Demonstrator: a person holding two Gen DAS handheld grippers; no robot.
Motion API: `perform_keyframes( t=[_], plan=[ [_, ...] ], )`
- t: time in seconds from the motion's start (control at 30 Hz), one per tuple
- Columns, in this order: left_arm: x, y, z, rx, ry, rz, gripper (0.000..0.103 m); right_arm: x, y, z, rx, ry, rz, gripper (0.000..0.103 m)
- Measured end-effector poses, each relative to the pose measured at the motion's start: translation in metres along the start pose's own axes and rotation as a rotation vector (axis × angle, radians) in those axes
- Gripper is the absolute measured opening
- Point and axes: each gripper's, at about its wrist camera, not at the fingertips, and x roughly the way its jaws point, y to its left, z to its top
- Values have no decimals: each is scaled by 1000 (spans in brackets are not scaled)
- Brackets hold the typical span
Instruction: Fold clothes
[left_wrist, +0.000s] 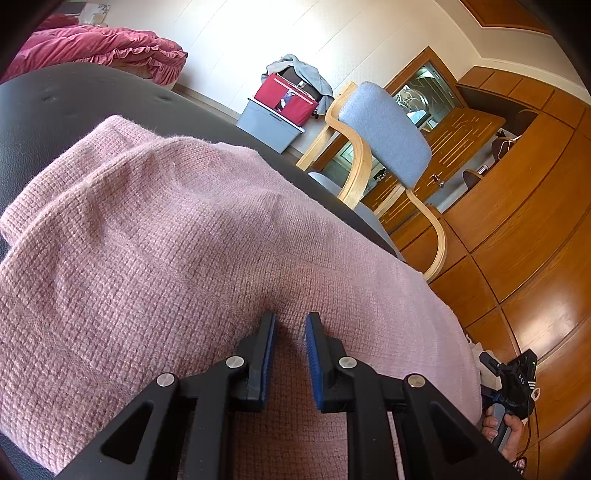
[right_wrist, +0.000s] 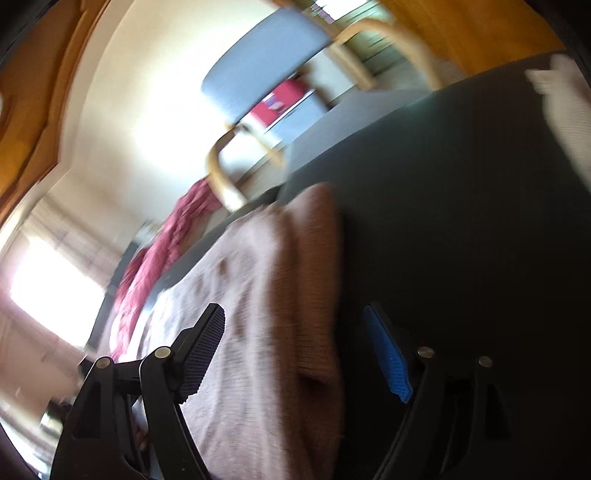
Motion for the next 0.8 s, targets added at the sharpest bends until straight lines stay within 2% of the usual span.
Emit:
perform_keyframes(
  t=[0.07,0.17,0.2,0.23,0.27,0.37,0.43,0.5,0.6,0.7,0.8],
  plan=[
    [0,-1,0,0,0,1,15,12,8,2,-54,56,45,80],
    [1,-1,1,2,-1,4,15,24,17,1,-93,67,32,78],
    [2,-2,2,3,-1,7,15,27,18,1,-90,59,21,64],
    [3,-3,2,2,-4,10,15,31,16,0,-80,54,3,35],
    [3,-4,2,4,-6,14,15,34,11,1,-51,56,2,29],
    [4,-11,3,20,-8,45,16,34,3,1,-6,45,40,28],
    [0,-26,3,78,-26,129,16,34,4,0,-15,42,36,28],
    [-8,-50,-2,154,-76,170,17,34,3,-1,-11,39,44,28],
    [-13,-85,-14,228,-96,78,18,34,3,-1,-5,38,53,28],
    [0,-121,-32,370,-83,112,18,35,4,0,-3,37,55,28],
    [21,-146,-45,479,-18,172,18,36,5,2,-1,37,57,28]
  ],
)
